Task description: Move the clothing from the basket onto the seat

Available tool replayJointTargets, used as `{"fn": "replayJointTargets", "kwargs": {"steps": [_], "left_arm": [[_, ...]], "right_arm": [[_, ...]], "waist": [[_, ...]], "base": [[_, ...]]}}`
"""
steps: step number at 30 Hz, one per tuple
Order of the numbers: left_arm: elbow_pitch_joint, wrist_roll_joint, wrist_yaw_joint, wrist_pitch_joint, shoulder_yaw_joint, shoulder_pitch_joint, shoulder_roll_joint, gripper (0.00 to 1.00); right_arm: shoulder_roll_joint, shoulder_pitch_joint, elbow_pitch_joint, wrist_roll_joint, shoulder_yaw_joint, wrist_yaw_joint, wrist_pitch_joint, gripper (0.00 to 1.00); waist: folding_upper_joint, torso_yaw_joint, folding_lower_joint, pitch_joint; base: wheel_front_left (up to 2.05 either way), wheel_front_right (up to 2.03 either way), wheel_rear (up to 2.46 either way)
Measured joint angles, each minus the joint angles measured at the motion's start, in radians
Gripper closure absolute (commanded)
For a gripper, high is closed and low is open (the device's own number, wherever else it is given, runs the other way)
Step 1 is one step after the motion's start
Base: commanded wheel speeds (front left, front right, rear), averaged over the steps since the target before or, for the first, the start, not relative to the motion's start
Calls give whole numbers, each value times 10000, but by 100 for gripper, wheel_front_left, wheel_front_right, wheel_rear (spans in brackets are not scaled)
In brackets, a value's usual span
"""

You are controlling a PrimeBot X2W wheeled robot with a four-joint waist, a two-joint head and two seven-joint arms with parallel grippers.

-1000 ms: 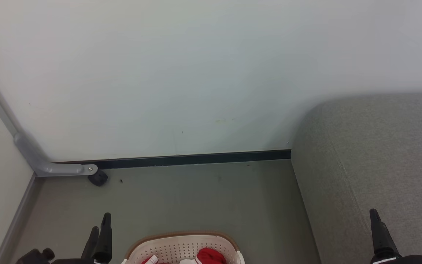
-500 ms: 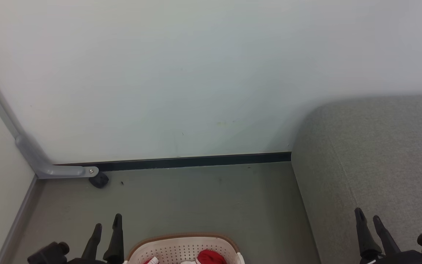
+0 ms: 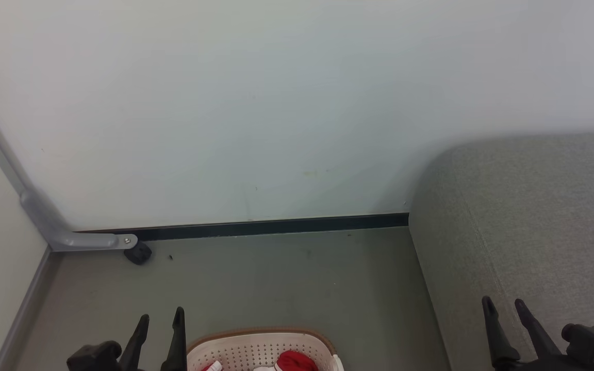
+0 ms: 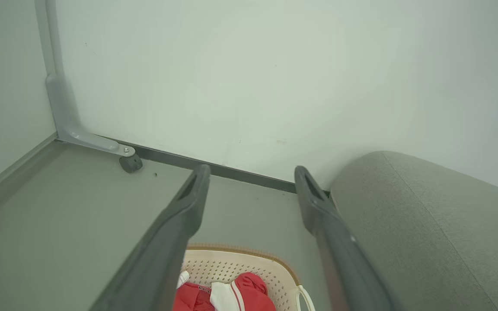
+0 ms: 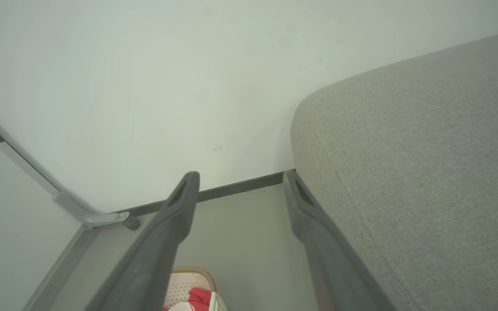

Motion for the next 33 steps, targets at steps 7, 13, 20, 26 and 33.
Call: {"fn": "replayJointTargets", "kwargs": {"steps": [7,13,20,26,33], "left_arm": [[98,1001,178,-257,-203,-8,19,0],[230,1743,355,-449,-322,-100,17,0],[334,2468,577,-744,-322,-149,-58,0],[430,2579,614,-790,-184,-149,-81,0],[568,2579,660,-790,-56,-148,-167,0]], "right_arm": [[-75,-15,33,-943,328,-134,-267,0],[-174,-80,61,-1668,512,-222,-493,0],[-272,-204,75,-2441,633,-314,-721,0],[-299,-204,73,-2638,629,-389,-798,0],[-286,-203,67,-2638,495,-389,-798,0]], "waist": [[0,-26,0,19],[0,-32,0,29],[0,-23,0,34],[0,-15,0,52],[0,-5,0,77]], "base": [[0,0,0],[0,0,0],[0,0,0],[0,0,0],[0,0,0]]}}
